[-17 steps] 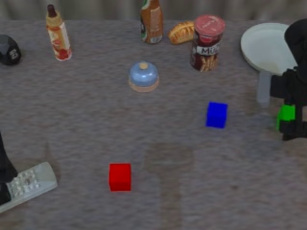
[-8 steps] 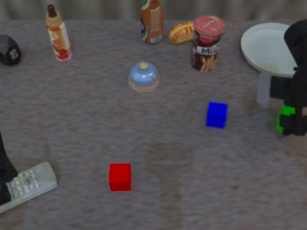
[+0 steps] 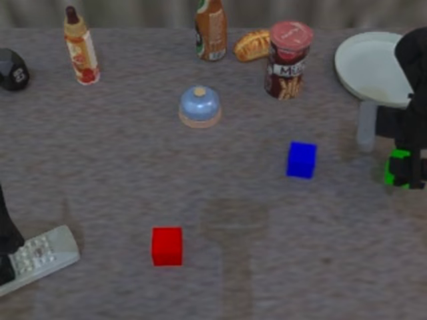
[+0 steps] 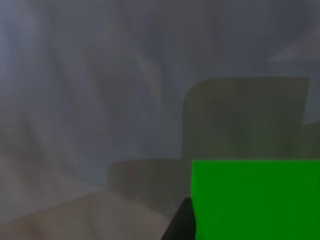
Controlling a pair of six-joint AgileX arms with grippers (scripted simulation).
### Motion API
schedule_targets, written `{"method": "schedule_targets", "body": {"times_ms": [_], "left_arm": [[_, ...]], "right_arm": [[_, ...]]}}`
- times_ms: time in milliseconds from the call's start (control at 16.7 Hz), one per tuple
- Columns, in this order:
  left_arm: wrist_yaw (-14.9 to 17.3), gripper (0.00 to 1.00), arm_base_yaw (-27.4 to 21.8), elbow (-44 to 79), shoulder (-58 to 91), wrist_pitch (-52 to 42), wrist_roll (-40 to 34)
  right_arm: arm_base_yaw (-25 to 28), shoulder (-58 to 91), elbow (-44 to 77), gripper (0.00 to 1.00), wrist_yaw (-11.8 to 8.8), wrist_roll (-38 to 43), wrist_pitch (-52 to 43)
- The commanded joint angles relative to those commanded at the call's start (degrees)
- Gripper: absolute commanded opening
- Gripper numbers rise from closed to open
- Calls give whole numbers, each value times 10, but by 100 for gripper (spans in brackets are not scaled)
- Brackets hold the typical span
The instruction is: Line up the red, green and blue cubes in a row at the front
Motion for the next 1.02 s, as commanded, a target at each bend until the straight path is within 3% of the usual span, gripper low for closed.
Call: {"method": "schedule_targets", "body": {"times_ms": [360, 720, 1020], "left_arm": [[0, 100, 0, 0, 0, 0, 0], [0, 100, 0, 0, 0, 0, 0], [0, 100, 0, 0, 0, 0, 0]], "right_arm": [[0, -13, 7, 0, 0, 4, -18], [4, -52, 76, 0, 0, 2, -133], [2, -58, 84, 0, -1, 4, -144]]}}
